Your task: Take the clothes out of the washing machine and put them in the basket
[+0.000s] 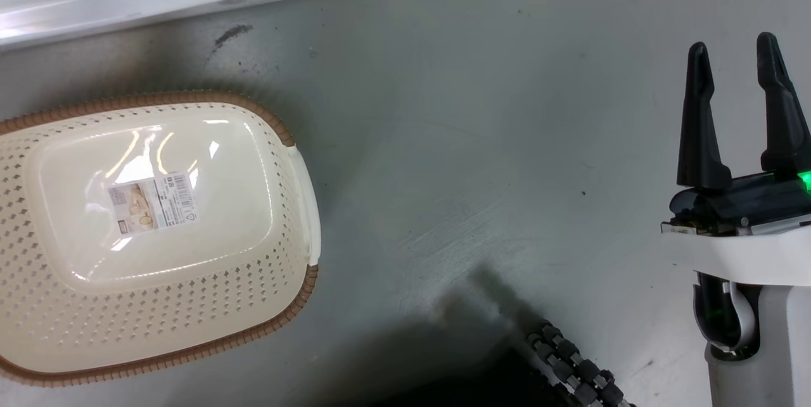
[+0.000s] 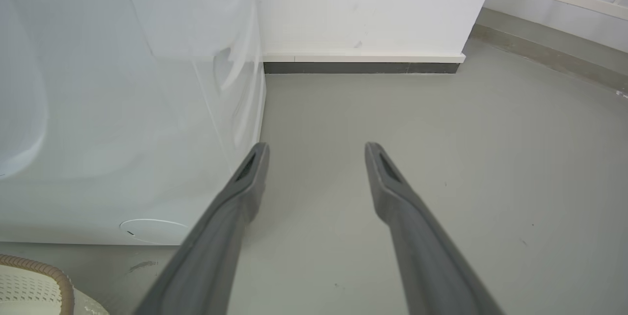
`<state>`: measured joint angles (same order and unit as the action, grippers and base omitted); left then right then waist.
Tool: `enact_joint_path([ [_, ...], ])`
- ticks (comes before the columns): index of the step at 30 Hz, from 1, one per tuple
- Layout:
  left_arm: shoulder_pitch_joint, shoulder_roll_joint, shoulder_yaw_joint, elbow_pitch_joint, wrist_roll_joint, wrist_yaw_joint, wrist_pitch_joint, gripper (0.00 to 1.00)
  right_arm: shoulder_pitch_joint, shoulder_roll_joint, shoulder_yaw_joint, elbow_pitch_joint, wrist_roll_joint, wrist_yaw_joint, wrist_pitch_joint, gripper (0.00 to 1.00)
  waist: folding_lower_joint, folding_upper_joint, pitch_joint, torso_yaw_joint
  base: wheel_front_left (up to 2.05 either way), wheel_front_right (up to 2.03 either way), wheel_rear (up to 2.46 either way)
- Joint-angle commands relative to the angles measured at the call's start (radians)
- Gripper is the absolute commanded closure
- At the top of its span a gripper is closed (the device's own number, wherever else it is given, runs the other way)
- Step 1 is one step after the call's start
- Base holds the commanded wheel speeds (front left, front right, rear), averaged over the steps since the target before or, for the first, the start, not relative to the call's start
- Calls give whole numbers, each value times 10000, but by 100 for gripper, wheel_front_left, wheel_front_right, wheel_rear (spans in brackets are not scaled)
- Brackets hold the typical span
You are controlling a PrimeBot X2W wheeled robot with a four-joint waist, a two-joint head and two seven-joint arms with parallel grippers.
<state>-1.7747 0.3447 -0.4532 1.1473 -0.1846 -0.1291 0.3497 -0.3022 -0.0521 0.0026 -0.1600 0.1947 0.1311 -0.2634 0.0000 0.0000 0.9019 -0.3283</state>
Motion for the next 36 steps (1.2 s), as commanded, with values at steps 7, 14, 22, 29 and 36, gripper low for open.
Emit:
enact_joint_path([
  [7, -329, 350, -1097, -84, -656, -4, 841, 0, -336, 31, 102, -22, 195, -7, -21, 0, 0, 0, 424, -176, 0, 0, 0],
  [14, -309, 698, -1714, -201, -1066, -4, 514, 100, -224, 31, 193, 41, 274, -7, -19, 0, 0, 0, 426, -225, 0, 0, 0],
  [22, -194, 914, -2085, -282, -1515, -3, -270, 100, -129, 31, 240, 112, 35, -7, -19, 0, 0, 0, 12, -83, 0, 0, 0],
  [29, 454, 900, -2077, -288, -2024, -3, -1382, 100, 27, 31, 126, 181, -348, -7, -21, 0, 0, 0, -603, 258, 0, 0, 0],
  [36, 1811, 596, -2091, -426, -2715, -4, -2960, 100, 283, 28, -45, 335, -805, -7, -19, 0, 0, 0, -1561, 885, 0, 0, 0],
])
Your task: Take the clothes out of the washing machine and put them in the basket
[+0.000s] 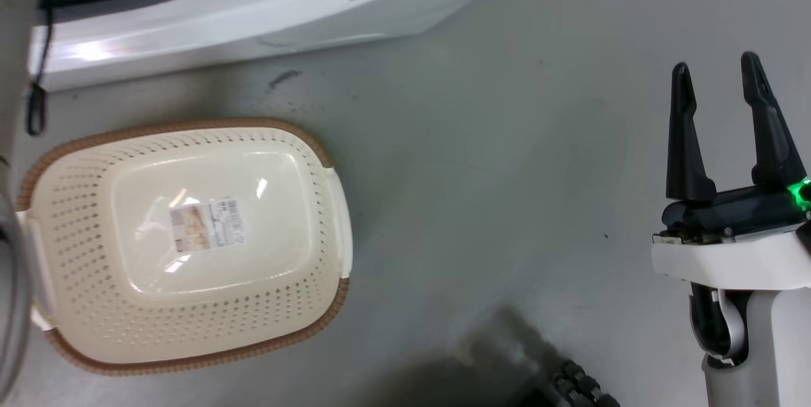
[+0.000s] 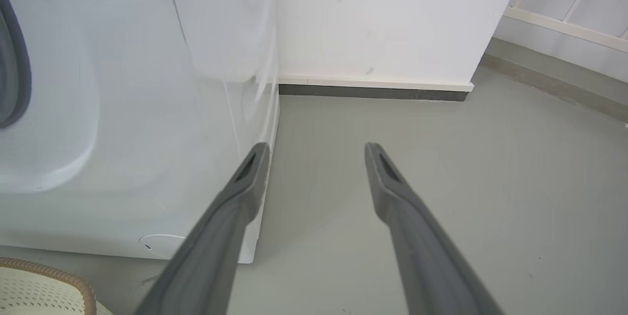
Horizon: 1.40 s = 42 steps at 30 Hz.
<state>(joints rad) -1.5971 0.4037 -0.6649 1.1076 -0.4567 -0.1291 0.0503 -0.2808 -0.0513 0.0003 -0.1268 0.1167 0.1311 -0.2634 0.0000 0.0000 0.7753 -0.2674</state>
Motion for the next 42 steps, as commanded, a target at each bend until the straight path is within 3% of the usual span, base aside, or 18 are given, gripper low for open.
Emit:
enact_joint_path([
  [1, 248, -41, 2, -50, -55, -4, -175, 100, 106, 20, -39, 20, -77, -7, -21, 0, 0, 0, -423, 358, 0, 0, 0],
  [14, 3060, -730, -225, -298, -819, -4, -2604, 100, 779, 16, -78, 347, -760, -8, -19, 0, 0, 0, -2283, 1252, 0, 0, 0],
  [21, 4746, -778, -211, -1023, -817, 184, -3138, 100, 1311, 17, -140, 434, -883, -7, -19, 0, 0, 0, -3412, 1676, 0, 0, 0],
  [32, 8079, -227, 1101, -5316, -430, 1303, -3169, 100, 2090, 17, -116, 496, -1099, -7, -19, 0, 0, 0, -4872, 2224, 0, 0, 0],
  [42, 10582, 568, 1700, -8527, -33, 2199, -3169, 100, 2733, 16, -44, 536, -1186, -7, -19, 0, 0, 0, -5879, 2443, 0, 0, 0],
])
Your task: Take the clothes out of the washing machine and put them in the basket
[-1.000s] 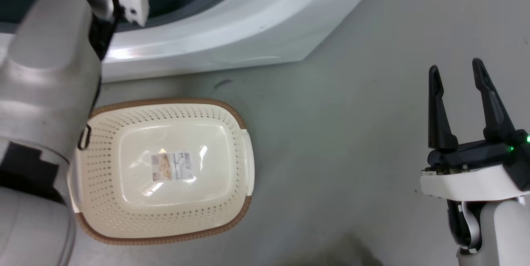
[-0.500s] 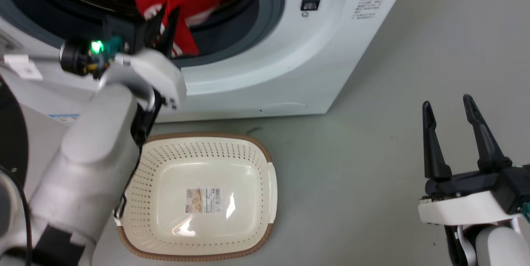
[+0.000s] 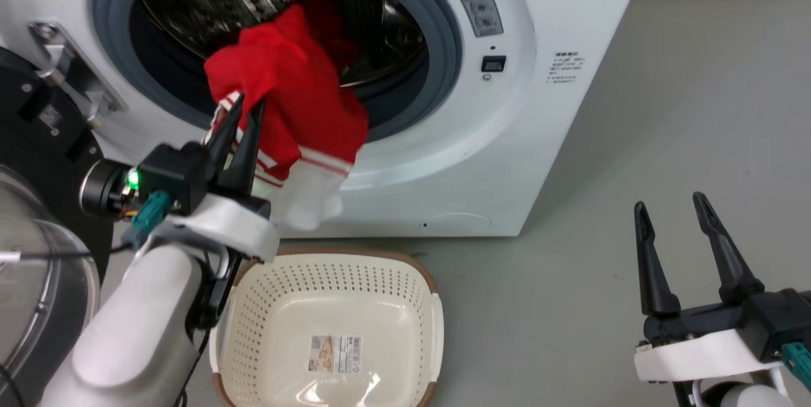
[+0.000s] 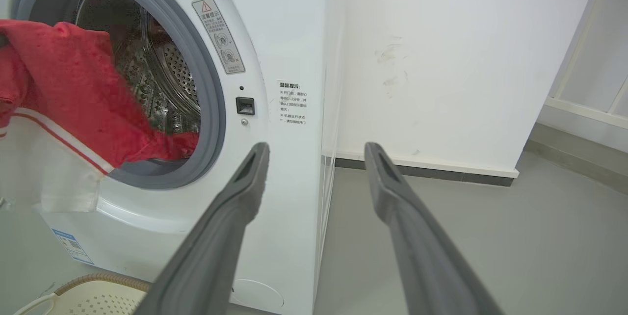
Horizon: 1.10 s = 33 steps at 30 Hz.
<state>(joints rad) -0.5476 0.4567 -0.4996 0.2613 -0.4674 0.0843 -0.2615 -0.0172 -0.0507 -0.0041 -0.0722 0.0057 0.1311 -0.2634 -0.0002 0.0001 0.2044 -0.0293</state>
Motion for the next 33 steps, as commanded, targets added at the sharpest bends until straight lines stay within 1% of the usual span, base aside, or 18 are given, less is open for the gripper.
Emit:
enact_joint_path([
  [1, 266, 135, 76, -351, 97, 151, -53, 100, 157, 10, 2, -13, -65, -7, -19, 0, 2, -1, -255, 72, 0, 0, 0],
  [12, 1834, 1061, 317, -3775, 383, 1263, 510, 100, 689, 12, 42, 17, 71, -7, -19, 0, 2, -1, -987, 209, 0, 0, 0],
  [18, 2329, 1377, 297, -5128, 603, 1665, 905, 100, 796, 12, 19, 28, 108, -7, -21, 0, 2, -1, -1120, 320, 0, 0, 0],
  [23, 2895, 1620, 160, -5617, 658, 1853, 1163, 100, 597, 12, 31, -28, 176, -7, -21, 0, 2, -1, -994, 327, 0, 0, 0],
  [27, 3426, 1601, -21, -5648, 558, 1923, 1155, 100, 430, 12, 16, -83, 146, -7, -19, 0, 2, -1, -816, 320, 0, 0, 0],
  [33, 4078, 1274, -593, -4899, 300, 1690, 949, 100, 176, 12, -10, -150, 56, -7, -19, 0, 2, -1, -417, 289, 0, 0, 0],
])
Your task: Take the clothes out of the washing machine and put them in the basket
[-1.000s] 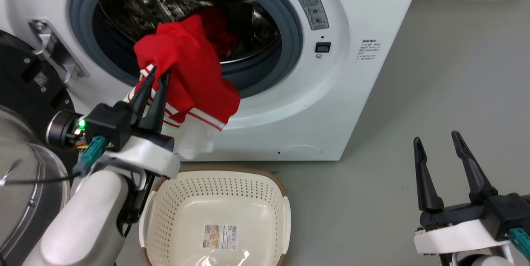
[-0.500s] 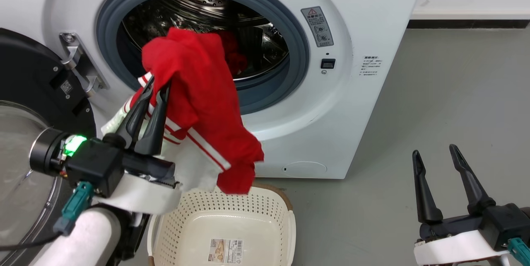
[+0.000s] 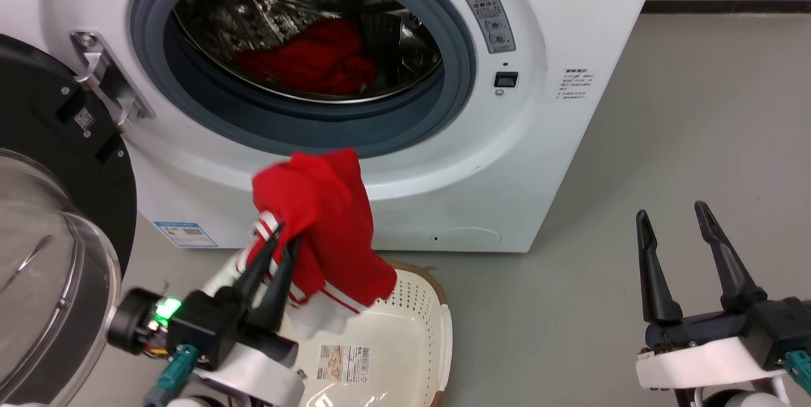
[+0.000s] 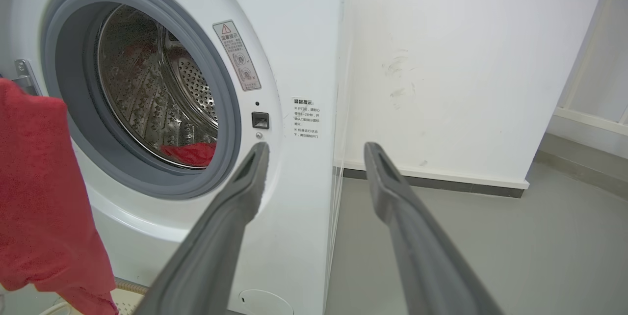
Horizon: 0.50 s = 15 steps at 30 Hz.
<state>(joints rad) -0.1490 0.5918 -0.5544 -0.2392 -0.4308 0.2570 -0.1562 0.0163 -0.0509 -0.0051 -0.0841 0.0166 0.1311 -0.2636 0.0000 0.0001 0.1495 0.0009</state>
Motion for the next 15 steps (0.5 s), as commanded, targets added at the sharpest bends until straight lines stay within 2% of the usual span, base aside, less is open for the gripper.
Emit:
enact_joint_path([
  [1, 163, -181, -128, 357, -151, -121, -158, 100, -222, 14, 6, -55, -76, -7, -17, 0, 0, -1, 228, -22, 0, 0, 0],
  [8, 45, -1004, -539, 2862, -606, -808, -718, 100, -602, 15, 11, -172, -213, -7, -17, 0, 0, -1, 974, -154, 0, 0, 0],
  [9, 45, -1004, -539, 2862, -606, -808, -718, 100, -602, 15, 11, -172, -213, -7, -17, 0, 0, -1, 974, -154, 0, 0, 0],
  [15, -777, -1901, -731, 5782, -591, -1606, -1037, 100, -998, 15, 64, -267, -298, -7, -17, 0, 0, -1, 1829, -302, 0, 0, 0],
])
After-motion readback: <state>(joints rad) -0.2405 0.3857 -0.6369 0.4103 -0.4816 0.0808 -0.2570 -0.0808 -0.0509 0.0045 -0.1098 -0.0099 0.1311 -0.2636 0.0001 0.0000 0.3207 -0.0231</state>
